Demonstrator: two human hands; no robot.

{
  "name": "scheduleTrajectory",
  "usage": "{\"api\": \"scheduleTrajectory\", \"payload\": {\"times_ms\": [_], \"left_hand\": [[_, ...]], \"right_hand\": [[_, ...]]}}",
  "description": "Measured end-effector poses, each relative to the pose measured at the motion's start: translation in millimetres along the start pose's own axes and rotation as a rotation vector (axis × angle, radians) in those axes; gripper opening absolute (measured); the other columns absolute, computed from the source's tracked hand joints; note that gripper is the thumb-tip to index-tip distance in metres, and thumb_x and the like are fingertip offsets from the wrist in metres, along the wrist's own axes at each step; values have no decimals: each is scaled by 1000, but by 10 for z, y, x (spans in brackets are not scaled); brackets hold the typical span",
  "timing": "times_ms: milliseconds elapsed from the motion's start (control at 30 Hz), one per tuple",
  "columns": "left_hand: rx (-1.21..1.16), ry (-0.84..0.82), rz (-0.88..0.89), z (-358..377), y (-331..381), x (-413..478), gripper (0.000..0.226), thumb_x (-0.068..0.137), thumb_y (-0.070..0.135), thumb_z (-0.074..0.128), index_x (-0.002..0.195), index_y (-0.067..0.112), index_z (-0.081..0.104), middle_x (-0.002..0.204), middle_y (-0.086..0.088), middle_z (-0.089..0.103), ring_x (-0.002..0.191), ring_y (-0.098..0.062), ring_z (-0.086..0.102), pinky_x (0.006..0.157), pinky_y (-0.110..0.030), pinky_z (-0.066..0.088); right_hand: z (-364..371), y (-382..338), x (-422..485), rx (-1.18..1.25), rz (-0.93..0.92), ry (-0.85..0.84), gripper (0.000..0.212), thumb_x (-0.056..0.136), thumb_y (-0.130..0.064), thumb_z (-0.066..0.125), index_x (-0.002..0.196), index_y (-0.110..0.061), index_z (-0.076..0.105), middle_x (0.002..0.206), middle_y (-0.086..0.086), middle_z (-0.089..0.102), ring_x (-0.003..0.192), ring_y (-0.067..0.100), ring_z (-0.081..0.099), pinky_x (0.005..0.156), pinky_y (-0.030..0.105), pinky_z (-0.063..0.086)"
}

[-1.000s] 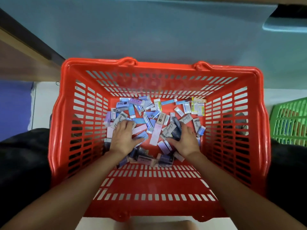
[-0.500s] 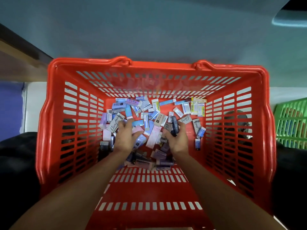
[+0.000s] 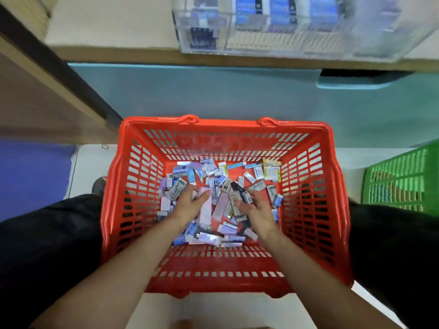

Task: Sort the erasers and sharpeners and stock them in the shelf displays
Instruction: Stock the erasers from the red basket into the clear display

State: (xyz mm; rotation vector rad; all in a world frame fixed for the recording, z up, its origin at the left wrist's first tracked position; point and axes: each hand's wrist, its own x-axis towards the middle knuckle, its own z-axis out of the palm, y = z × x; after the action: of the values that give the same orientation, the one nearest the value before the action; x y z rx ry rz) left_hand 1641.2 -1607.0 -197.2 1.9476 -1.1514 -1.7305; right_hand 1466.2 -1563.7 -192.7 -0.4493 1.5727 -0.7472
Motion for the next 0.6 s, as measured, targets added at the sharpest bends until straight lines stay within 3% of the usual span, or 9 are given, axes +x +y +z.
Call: {"api": "scheduleTrajectory", "payload": {"times_ms": [67, 167, 233, 333, 367, 467, 533, 600], "left_hand": [[16, -11, 11, -79, 204, -113, 21, 92, 29, 58, 84, 22, 41, 70, -3, 45, 55, -14, 43, 47, -23, 29], [33, -23, 77, -233, 563, -317, 24, 89, 28, 64, 98, 17, 45, 80, -8, 49, 59, -16, 44, 47, -22, 31], [19, -31, 164, -351, 823, -466, 31, 81, 30, 72, 100, 22, 49, 94, -9, 54, 70, -15, 56, 55, -24, 43], [41, -85, 349, -505, 1231, -733, 34, 70, 37, 80, 96, 32, 58, 102, -3, 61, 92, -18, 62, 80, -32, 49], [72, -98, 397, -543, 1383, -841, 36, 70, 35, 81, 100, 33, 59, 105, 0, 61, 98, -18, 59, 85, -32, 46], [155, -115, 568, -655, 1801, -1112, 52, 79, 16, 75, 126, 25, 53, 124, 8, 53, 119, -4, 45, 93, -12, 36], [197, -125, 655, -731, 2027, -1260, 57, 80, 15, 73, 131, 28, 50, 128, 10, 52, 123, -3, 43, 100, -16, 34], [241, -141, 721, -795, 2215, -1396, 47, 80, 18, 73, 122, 31, 56, 124, 10, 57, 118, -1, 48, 101, -20, 36]], "right_hand": [[-49, -219, -181, -37, -52, -34, 41, 85, -9, 67, 123, -19, 53, 99, 8, 63, 76, 35, 60, 61, 46, 55], [-121, -633, -427, -109, -191, -80, 30, 84, -3, 66, 110, -15, 60, 96, 5, 64, 73, 21, 61, 60, 30, 52], [-164, -933, -598, -172, -283, -124, 27, 83, -1, 67, 103, -17, 62, 89, -2, 63, 67, 12, 60, 64, 31, 54], [-219, -1374, -847, -279, -424, -178, 32, 80, 3, 68, 107, -14, 63, 92, -5, 64, 74, -2, 59, 70, 15, 48], [-233, -1516, -928, -303, -452, -199, 34, 80, 3, 68, 108, -15, 63, 96, -1, 65, 77, -1, 60, 75, 17, 48], [-240, -1923, -1177, -318, -496, -307, 36, 80, 4, 67, 111, -14, 63, 106, 10, 67, 88, 14, 62, 86, 31, 50], [-230, -2154, -1337, -342, -535, -378, 34, 82, 5, 65, 108, -17, 64, 104, 6, 68, 91, 12, 63, 88, 28, 50], [-222, -2352, -1488, -367, -544, -439, 34, 84, 3, 63, 106, -22, 64, 101, 1, 69, 89, 10, 64, 85, 24, 50]]}}
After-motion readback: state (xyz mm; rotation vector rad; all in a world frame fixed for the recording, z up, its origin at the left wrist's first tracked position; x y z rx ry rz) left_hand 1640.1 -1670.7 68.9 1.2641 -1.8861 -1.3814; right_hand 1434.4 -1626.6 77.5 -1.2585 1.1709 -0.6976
